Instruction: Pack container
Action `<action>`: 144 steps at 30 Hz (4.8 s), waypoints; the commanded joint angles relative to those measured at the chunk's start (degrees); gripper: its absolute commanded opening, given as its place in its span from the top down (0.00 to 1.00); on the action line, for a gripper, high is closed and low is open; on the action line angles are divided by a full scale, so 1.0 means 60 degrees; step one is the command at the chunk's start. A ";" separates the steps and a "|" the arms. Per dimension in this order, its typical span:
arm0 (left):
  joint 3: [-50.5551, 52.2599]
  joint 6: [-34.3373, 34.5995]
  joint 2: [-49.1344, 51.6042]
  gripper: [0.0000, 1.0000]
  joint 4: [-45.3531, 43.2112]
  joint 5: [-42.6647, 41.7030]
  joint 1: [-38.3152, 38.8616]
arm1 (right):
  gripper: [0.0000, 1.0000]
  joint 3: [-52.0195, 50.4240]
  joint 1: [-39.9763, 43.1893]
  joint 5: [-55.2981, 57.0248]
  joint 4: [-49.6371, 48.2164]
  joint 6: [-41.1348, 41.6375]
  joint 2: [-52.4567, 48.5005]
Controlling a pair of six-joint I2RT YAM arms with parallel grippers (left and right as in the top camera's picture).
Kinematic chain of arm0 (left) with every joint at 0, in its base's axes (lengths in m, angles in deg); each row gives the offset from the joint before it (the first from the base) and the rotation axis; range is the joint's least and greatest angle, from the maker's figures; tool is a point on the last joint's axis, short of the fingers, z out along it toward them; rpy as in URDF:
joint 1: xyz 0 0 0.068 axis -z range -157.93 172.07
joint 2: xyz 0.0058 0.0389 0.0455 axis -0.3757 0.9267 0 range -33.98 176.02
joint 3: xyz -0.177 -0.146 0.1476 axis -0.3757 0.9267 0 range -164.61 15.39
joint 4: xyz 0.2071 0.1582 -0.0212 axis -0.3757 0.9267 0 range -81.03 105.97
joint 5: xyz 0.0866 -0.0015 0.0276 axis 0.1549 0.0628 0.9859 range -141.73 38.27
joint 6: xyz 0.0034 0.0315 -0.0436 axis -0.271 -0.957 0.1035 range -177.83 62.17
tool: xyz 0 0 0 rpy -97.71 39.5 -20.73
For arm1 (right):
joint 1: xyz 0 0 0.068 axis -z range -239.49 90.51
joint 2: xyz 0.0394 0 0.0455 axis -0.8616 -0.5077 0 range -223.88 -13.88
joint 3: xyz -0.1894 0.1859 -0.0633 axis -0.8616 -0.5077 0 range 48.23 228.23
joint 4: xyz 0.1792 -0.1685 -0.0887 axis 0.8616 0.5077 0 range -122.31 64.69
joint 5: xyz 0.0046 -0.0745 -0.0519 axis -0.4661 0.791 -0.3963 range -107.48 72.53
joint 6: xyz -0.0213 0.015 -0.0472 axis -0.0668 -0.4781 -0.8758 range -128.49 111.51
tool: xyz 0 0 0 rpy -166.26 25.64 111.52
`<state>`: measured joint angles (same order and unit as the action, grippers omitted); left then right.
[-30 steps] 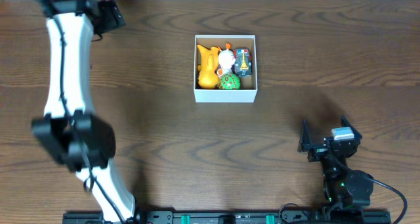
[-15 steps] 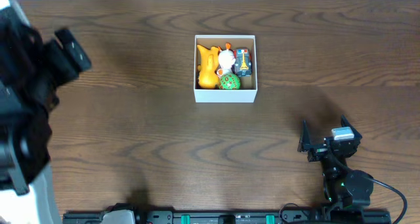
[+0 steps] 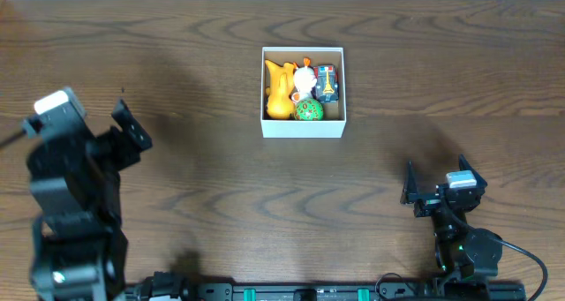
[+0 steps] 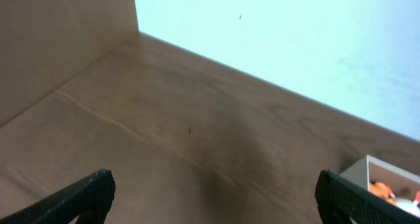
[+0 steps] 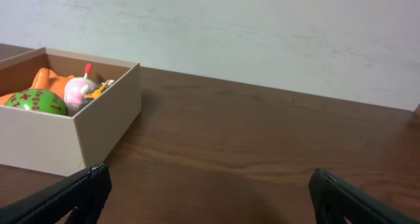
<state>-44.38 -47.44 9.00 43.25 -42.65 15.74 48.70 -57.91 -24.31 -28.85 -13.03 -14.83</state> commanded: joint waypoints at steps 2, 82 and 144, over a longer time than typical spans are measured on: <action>0.1741 -0.0124 -0.1235 0.02 -0.1027 0.0102 -0.0040 | 0.01 -0.0022 -0.0087 0.0025 0.0033 0.0146 0.0076; 0.9923 -0.0120 -0.6448 0.02 -0.5038 -0.1162 0.0739 | 0.01 -0.0022 -0.0087 0.0025 0.0033 0.0146 0.0073; 0.9923 -0.0120 -0.6441 0.02 -0.5042 -0.1162 0.0739 | 0.01 -0.0022 -0.0087 0.0025 0.0033 0.0146 0.0073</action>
<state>14.14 -47.41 -29.34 10.51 -50.08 19.94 48.70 -57.91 -24.31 -28.87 -13.03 -14.83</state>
